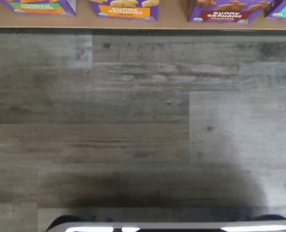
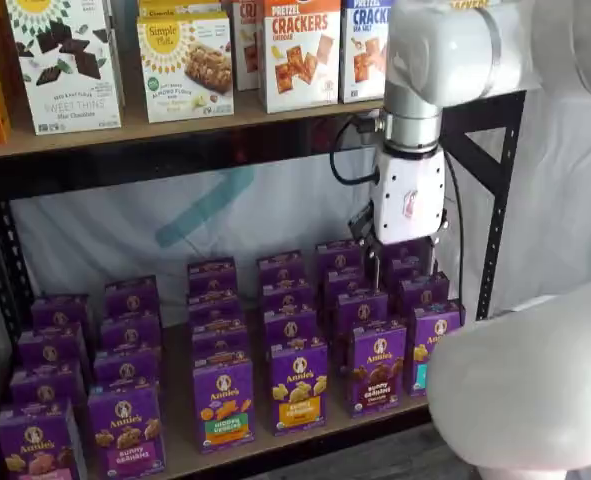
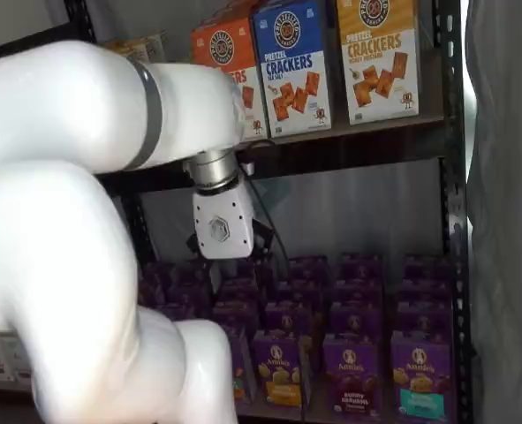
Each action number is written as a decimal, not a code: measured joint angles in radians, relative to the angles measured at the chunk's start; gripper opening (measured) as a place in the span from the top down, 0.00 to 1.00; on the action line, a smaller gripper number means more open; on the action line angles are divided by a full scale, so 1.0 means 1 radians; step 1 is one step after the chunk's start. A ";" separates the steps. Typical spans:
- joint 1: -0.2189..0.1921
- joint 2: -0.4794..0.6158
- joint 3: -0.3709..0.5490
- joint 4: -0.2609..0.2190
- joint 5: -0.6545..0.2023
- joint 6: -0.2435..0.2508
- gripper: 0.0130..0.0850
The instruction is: Pick up the purple box with a brown patch in the center, on the bottom shelf, the fifth box from the left
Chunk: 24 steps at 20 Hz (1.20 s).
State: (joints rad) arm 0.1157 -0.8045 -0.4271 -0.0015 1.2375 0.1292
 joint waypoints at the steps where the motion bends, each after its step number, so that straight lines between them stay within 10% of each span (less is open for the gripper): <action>1: -0.005 0.016 0.009 0.003 -0.023 -0.005 0.00; 24: -0.130 0.574 0.026 -0.050 -0.573 -0.092 0.00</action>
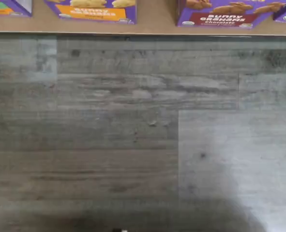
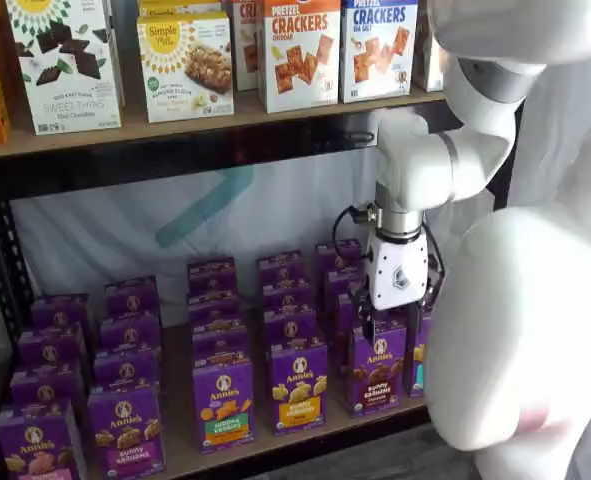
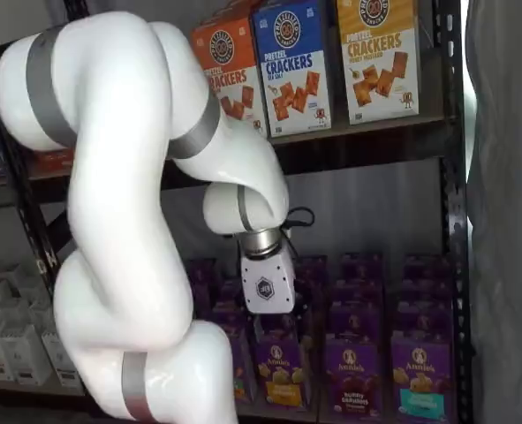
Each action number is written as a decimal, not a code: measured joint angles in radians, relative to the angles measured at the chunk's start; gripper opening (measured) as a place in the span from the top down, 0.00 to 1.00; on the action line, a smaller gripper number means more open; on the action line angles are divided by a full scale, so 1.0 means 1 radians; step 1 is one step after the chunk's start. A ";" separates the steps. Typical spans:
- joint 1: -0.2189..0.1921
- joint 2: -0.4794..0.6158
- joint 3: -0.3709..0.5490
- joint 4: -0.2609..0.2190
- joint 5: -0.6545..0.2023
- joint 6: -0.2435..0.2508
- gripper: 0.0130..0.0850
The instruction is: Pick up the purple box with a brown patch in the center, on the bottom shelf, the fifth box from the left
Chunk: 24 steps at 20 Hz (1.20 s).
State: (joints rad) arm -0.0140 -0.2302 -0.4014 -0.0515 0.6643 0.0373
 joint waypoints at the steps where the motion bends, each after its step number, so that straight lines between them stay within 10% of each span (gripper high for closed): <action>1: -0.006 0.023 -0.002 -0.001 -0.026 -0.005 0.00; 8: -0.040 0.193 -0.041 -0.038 -0.165 -0.005 0.00; 14: -0.052 0.314 -0.073 0.046 -0.297 -0.091 0.00; 24: -0.067 0.503 -0.176 0.001 -0.408 -0.065 0.00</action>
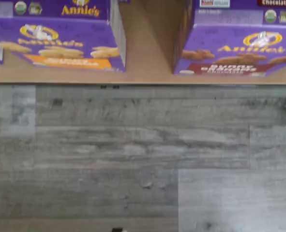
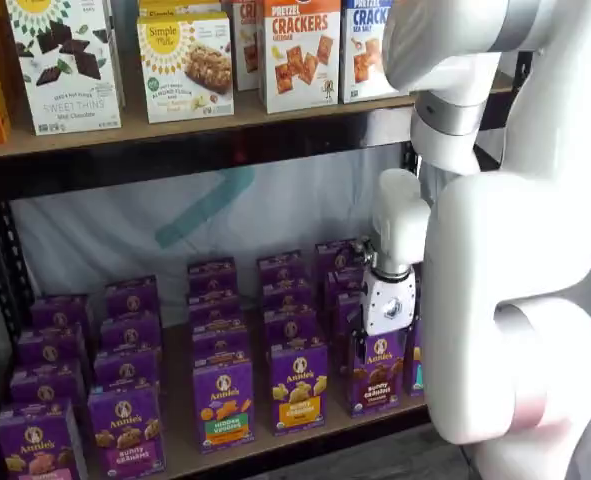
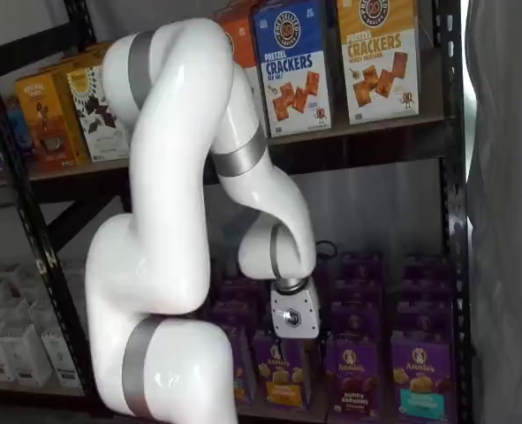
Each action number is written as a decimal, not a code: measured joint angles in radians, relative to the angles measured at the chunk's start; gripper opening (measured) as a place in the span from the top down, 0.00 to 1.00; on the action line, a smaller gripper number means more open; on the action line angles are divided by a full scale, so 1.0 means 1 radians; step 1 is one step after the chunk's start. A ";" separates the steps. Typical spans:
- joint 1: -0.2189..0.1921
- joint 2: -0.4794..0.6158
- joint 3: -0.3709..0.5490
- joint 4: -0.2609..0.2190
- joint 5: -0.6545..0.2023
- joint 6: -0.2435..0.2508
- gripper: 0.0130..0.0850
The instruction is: Pick up the purple box with a brown patch in the center, on the bottom shelf, the fifth box from the left
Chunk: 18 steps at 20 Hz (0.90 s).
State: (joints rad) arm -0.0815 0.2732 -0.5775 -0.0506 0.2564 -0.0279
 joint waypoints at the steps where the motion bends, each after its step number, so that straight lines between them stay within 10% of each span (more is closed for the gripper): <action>1: -0.002 0.016 -0.012 -0.023 -0.006 0.020 0.00; 11: -0.044 0.186 -0.204 -0.165 0.003 0.115 0.00; 18: -0.074 0.304 -0.358 -0.099 0.043 0.021 0.00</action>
State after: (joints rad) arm -0.1551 0.5776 -0.9357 -0.1501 0.2991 -0.0067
